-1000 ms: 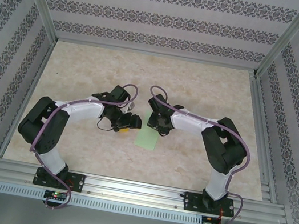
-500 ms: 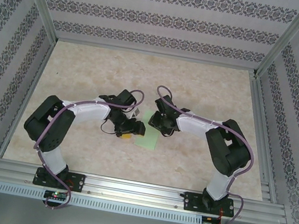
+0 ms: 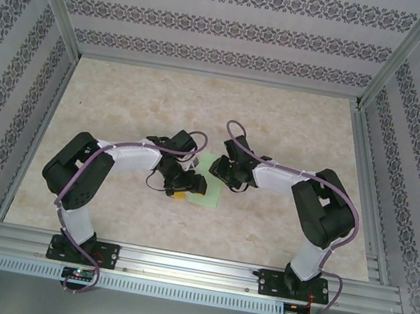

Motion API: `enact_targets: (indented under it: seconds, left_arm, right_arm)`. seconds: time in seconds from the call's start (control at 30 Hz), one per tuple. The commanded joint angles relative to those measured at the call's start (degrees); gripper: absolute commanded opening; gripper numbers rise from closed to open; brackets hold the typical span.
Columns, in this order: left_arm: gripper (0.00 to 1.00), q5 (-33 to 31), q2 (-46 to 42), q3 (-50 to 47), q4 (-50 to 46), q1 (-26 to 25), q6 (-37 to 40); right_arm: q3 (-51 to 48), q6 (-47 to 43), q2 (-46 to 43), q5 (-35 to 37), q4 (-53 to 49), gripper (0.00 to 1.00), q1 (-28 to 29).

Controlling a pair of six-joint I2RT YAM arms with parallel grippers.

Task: Fold a paper plane with a square sheet of paper (pick it up from the middle)
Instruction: Fold the paper at the center of the table.

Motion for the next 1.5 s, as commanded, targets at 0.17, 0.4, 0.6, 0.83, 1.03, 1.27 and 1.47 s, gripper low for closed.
enact_targets:
  seconds: [0.17, 0.4, 0.6, 0.83, 1.03, 1.27, 1.47]
  left_arm:
    - [0.63, 1.21, 0.87, 2.06, 1.97, -1.15, -1.6]
    - [0.56, 1.96, 0.25, 1.92, 2.57, -1.11, -1.71]
    - [0.54, 2.45, -1.02, 1.98, 3.71, -1.1, 1.14]
    - [0.56, 2.23, -0.15, 2.93, 8.33, -0.01, 4.35]
    - [0.55, 2.88, 1.21, 2.45, 10.56, 1.68, 4.68]
    - [0.56, 4.5, -0.73, 0.1, 9.78, 1.63, 6.28]
    - [0.59, 2.58, -3.32, -1.6, 12.01, 1.79, 7.46]
  right_arm:
    - [-3.49, 0.64, 2.43, 0.74, -2.2, 0.38, -0.23]
    - [-3.5, 0.58, 2.69, 0.74, -2.19, 0.37, -0.21]
    - [-3.47, 0.37, 2.71, 0.53, -2.16, 0.37, -0.2]
    - [-3.37, -0.05, 2.48, 0.19, -2.54, 0.37, -0.22]
    - [-3.5, 0.01, 1.92, 0.51, -3.0, 0.37, -0.2]
    - [-3.59, 0.15, 1.74, 0.75, -3.25, 0.37, -0.21]
    - [-3.67, 0.24, 2.0, 0.93, -3.22, 0.37, -0.16]
